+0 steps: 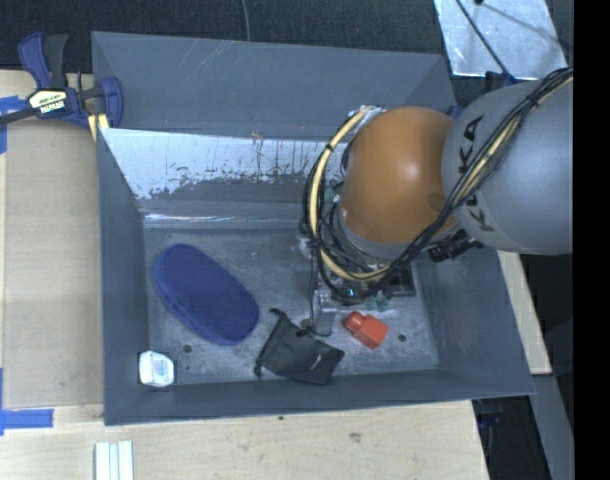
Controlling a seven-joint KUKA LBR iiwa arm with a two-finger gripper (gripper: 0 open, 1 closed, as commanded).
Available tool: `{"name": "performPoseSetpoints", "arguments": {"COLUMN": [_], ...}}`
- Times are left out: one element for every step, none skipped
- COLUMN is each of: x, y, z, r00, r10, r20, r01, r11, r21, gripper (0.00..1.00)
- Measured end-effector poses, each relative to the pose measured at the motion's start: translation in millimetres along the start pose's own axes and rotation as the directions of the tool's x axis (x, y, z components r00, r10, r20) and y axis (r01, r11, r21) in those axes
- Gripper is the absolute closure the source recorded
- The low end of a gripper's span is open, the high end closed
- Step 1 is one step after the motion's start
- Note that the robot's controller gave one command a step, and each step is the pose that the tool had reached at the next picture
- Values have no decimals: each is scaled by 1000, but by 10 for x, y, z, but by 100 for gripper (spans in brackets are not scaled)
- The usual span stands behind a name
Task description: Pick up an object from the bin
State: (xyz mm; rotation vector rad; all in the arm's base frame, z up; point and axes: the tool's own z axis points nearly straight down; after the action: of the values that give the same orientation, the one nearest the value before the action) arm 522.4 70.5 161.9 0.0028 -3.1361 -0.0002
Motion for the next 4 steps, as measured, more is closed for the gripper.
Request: {"name": "performPoseSetpoints", "arguments": {"x": [379, 369, 363, 357], "y": [-43, -46, -49, -51], "z": [929, 923, 920, 918], "r00": [988, 988, 989, 989], "r10": [-152, -151, -150, -148], "r20": [15, 17, 18, 19], "r01": [152, 151, 150, 148], "r11": [988, 989, 989, 989], "r21": [1, 1, 1, 1], "gripper": [0, 0, 0, 0]}}
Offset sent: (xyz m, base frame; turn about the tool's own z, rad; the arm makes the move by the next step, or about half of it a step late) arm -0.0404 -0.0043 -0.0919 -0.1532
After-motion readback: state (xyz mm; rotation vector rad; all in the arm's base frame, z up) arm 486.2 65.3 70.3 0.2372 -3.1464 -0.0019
